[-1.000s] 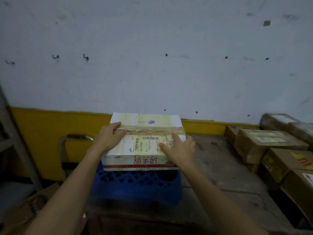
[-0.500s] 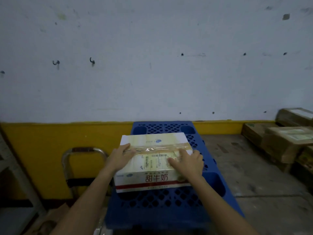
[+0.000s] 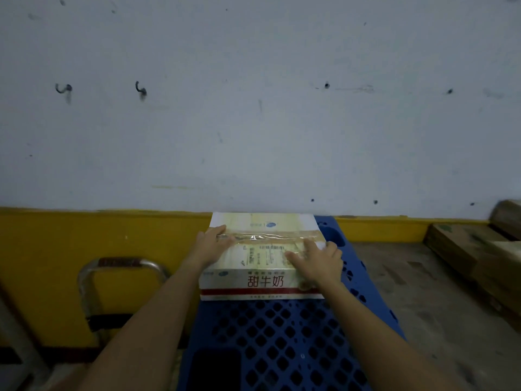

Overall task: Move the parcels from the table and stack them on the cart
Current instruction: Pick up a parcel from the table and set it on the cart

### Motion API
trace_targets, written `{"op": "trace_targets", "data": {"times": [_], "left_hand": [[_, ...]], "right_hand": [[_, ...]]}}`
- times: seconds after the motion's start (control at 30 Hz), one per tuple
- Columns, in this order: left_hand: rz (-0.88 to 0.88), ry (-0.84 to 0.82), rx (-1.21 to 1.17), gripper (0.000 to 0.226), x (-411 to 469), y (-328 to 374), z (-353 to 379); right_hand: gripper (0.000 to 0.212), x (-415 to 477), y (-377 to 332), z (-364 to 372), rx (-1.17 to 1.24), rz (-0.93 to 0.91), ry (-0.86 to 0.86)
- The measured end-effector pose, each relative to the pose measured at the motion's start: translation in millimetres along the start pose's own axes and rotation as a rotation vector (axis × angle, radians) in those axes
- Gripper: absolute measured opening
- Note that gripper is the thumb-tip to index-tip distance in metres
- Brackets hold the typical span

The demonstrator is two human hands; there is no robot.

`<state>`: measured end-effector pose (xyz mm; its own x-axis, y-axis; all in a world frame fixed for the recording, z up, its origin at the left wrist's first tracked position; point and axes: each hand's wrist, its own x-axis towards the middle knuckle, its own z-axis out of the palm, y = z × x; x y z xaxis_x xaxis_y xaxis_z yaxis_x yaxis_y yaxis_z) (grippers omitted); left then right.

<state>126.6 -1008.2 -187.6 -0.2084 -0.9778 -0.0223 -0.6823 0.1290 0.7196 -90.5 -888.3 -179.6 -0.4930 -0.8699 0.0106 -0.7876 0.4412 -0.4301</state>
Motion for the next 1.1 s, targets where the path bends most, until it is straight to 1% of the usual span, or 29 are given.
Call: {"op": "trace_targets", "data": {"times": [0.27,0.47,0.63,0.73,0.9,1.0,1.03,1.1], "left_hand": [[0.009,0.02,0.054,0.059,109.3,5.4,2.8],[-0.012,0.006,0.075,0.061,159.5,6.6,1.3],[0.028,-0.006,0.111,0.06,170.6,4.8,-1.1],[0.028,-0.012,0.139,0.06,170.0,5.5,-1.2],[-0.052,-0.086,0.127,0.059,170.4,8.5,-3.6],[-0.122,-0.142,0.183,0.06,165.7,16.4,-8.1],[-0.132,-0.137,0.22,0.059,161.9,20.0,-9.0],[-0.117,-0.068,0.282,0.06,149.8,28.5,-11.7]], "right_hand": [[0.067,114.3,-22.7,15.3,-0.015,-0.024,-0.004],[0.067,162.8,-34.0,22.1,0.008,-0.02,-0.001],[0.07,164.0,-39.1,27.7,0.001,-0.006,0.014],[0.073,163.1,-36.7,25.7,0.003,-0.013,-0.01],[0.074,163.5,-36.7,27.2,-0.03,-0.023,-0.024],[0.076,161.5,-37.3,20.5,-0.063,-0.048,-0.077],[0.077,161.0,-35.6,15.3,-0.071,-0.066,-0.103],[0.077,159.8,-30.0,-0.5,-0.093,-0.102,-0.114]]}}
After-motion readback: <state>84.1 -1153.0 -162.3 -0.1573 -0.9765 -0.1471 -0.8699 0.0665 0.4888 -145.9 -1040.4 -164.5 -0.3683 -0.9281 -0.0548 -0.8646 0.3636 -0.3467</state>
